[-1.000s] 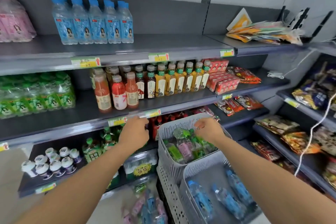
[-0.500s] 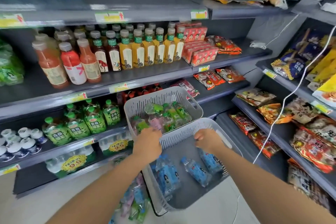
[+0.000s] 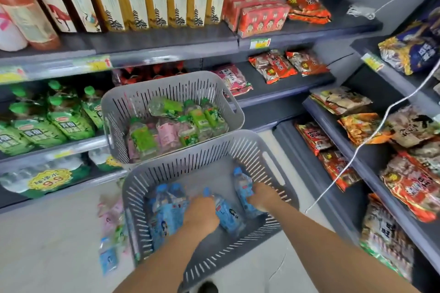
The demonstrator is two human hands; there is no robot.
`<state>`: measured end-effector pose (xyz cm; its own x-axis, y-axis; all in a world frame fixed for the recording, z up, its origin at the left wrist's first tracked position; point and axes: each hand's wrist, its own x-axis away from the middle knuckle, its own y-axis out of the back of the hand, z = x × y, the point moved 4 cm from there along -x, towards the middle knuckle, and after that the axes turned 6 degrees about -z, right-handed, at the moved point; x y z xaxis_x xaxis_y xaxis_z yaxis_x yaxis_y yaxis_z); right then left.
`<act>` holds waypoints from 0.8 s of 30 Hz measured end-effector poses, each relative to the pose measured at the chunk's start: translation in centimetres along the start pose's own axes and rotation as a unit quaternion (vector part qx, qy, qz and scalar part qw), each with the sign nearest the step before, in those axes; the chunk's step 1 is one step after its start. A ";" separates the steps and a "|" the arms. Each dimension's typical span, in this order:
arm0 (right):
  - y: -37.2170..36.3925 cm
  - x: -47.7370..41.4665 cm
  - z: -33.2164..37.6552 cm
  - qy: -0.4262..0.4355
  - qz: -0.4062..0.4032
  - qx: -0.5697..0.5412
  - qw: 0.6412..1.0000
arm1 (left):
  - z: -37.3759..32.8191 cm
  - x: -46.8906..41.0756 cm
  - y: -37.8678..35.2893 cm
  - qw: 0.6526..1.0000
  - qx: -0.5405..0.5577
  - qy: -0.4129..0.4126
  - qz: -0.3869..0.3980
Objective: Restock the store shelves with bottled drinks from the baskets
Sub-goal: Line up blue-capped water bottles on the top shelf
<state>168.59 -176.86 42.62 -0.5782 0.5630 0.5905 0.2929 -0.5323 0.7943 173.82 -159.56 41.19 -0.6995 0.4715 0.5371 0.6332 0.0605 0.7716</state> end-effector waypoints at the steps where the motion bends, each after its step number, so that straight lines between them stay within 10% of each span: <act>1: -0.9 -0.7 -0.2 -0.008 0.010 -0.007 1.000 | 0.0 -0.6 -1.4 0.999 0.030 0.028 0.022; 6: -3.9 -3.8 -0.6 -0.044 0.033 -0.017 0.998 | 0.6 -4.2 -6.8 0.951 0.246 0.181 0.058; 10: -4.4 -5.2 -0.3 -0.066 0.022 0.004 0.998 | 0.6 -6.0 -10.2 0.829 0.471 0.291 0.082; 24: -5.5 -5.3 0.2 -0.113 0.189 -0.210 0.952 | 2.6 -4.3 -6.5 0.787 0.527 0.290 0.139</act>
<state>170.19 -176.80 35.11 -0.3000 0.3761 0.8767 0.0894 -0.9039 0.4183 173.59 -159.67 32.99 -0.3255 0.1325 0.9362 0.4971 0.8662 0.0502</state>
